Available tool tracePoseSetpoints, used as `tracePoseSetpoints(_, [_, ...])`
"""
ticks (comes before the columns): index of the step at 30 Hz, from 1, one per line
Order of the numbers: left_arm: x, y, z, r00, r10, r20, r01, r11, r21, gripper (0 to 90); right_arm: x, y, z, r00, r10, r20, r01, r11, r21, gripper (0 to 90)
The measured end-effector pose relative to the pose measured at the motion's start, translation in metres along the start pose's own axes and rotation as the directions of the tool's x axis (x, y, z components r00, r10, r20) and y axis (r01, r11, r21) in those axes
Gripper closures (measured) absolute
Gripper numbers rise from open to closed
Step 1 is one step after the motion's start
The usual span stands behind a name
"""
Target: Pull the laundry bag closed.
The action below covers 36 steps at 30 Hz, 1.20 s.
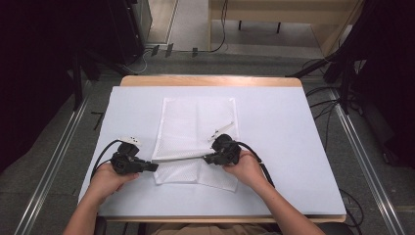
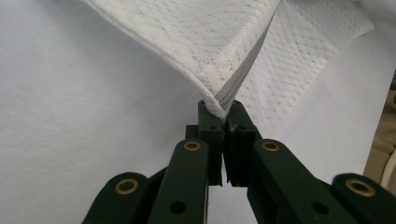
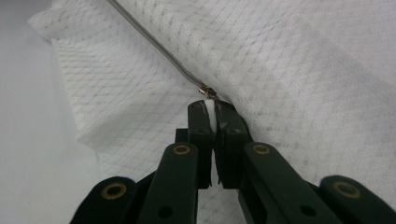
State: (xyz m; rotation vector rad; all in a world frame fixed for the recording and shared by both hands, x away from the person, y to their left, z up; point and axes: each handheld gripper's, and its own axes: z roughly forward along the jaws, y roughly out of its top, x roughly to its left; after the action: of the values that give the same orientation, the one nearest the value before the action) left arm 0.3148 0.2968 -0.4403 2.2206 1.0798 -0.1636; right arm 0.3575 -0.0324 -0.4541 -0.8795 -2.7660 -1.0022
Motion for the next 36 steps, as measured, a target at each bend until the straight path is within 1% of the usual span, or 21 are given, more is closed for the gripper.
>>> tracePoseSetpoints(1, [0.0,0.0,0.0,1.0,0.001,-0.002,-0.001,1.0,0.002,87.9,0.0,-0.001,-0.001,1.0,0.0,0.0,0.0,1.0,0.001,87.9])
tracePoseSetpoints(2, [0.0,0.0,0.0,1.0,0.001,-0.002,-0.001,1.0,0.003,87.9,-0.001,-0.003,-0.003,0.9999,0.0,0.011,0.0,1.0,0.007,87.9])
tracePoseSetpoints(7, [0.0,0.0,0.0,1.0,0.005,0.001,-0.005,1.0,0.005,87.9,-0.004,-0.005,-0.007,0.9999,0.007,0.009,-0.007,1.0,0.0,87.9])
tracePoseSetpoints(16, [0.0,0.0,0.0,1.0,0.005,0.003,-0.005,1.0,0.008,87.9,-0.007,-0.012,-0.016,0.9998,0.007,0.021,-0.007,1.0,0.014,87.9])
tracePoseSetpoints(18, [0.0,-0.001,0.0,1.0,0.005,0.004,-0.005,1.0,0.008,87.9,-0.009,-0.016,-0.019,0.9996,0.016,0.024,-0.016,1.0,0.01,87.9])
tracePoseSetpoints(19, [0.0,-0.001,0.0,1.0,0.006,0.005,-0.006,0.9999,0.009,87.9,-0.012,-0.02,-0.021,0.9991,0.035,0.023,-0.035,0.999,0.004,87.9])
tracePoseSetpoints(22, [0.0,-0.001,0.0,1.0,0.002,0.007,-0.002,1.0,0.004,87.8,-0.013,-0.022,-0.022,0.9988,0.043,0.02,-0.043,0.999,-0.002,87.9])
tracePoseSetpoints(24, [0.001,-0.001,-0.001,0.9999,0.004,0.011,-0.004,1.0,0.003,87.8,-0.013,-0.023,-0.022,0.9992,0.034,0.022,-0.034,0.999,-0.004,87.9])
tracePoseSetpoints(26, [0.001,-0.001,-0.001,1.0,0.006,0.006,-0.006,1.0,0.004,87.9,-0.012,-0.023,-0.024,0.9989,0.041,0.021,-0.041,0.999,-0.004,87.9])
tracePoseSetpoints(28, [0.002,-0.001,-0.002,0.9999,0.005,0.011,-0.005,1.0,0.004,87.8,-0.012,-0.024,-0.024,0.9991,0.032,0.028,-0.032,0.999,-0.003,87.9])
tracePoseSetpoints(29, [0.002,-0.002,-0.002,0.9999,0.004,0.012,-0.004,1.0,0.003,87.8,-0.012,-0.025,-0.026,0.9988,0.041,0.028,-0.041,0.999,-0.002,87.9])
tracePoseSetpoints(36, [0.002,-0.001,-0.002,0.9999,0.001,0.015,-0.001,1.0,0.005,87.8,-0.015,-0.028,-0.029,0.9982,0.05,0.035,-0.05,0.999,-0.001,87.9])
